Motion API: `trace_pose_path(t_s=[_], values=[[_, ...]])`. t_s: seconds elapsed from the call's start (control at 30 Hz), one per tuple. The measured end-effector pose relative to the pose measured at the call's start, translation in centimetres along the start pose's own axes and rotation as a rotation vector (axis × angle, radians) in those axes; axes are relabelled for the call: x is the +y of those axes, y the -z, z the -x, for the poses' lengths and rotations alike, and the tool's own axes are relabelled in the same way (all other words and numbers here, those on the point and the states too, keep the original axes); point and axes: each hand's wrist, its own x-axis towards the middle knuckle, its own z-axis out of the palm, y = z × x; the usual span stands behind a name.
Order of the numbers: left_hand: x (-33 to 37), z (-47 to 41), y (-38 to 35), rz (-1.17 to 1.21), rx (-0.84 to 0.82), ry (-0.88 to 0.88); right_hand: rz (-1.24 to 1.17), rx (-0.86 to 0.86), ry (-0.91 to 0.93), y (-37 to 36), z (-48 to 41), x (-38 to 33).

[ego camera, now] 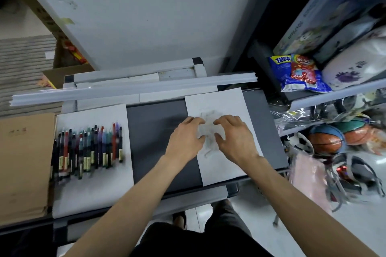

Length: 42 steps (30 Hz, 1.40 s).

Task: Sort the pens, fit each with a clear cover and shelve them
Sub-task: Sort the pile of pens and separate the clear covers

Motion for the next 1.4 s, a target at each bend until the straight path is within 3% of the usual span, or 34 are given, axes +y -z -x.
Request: trace_pose_path(t_s=[0.5,0.7,0.97,1.4], values=[[1.9,0.1,-1.9,-0.009,-0.030,0.006,-0.014,-0.030,-0.035,1.6,1.7,1.9],[1.0,2.6,-1.7,0.026,-0.014,0.019,0.002,-0.039,-0.155,1.4,4.2,2.0],[-0.1,5.4,-4.3,0.031,-0.108,0.055,-0.077,-0.077,-0.256,-0.5,6.8,2.2],[0.3,3.6,-4.2,-0.005,-0.096,0.028,-0.127,-0.006,-0.246,-1.5,5.6,2.1]])
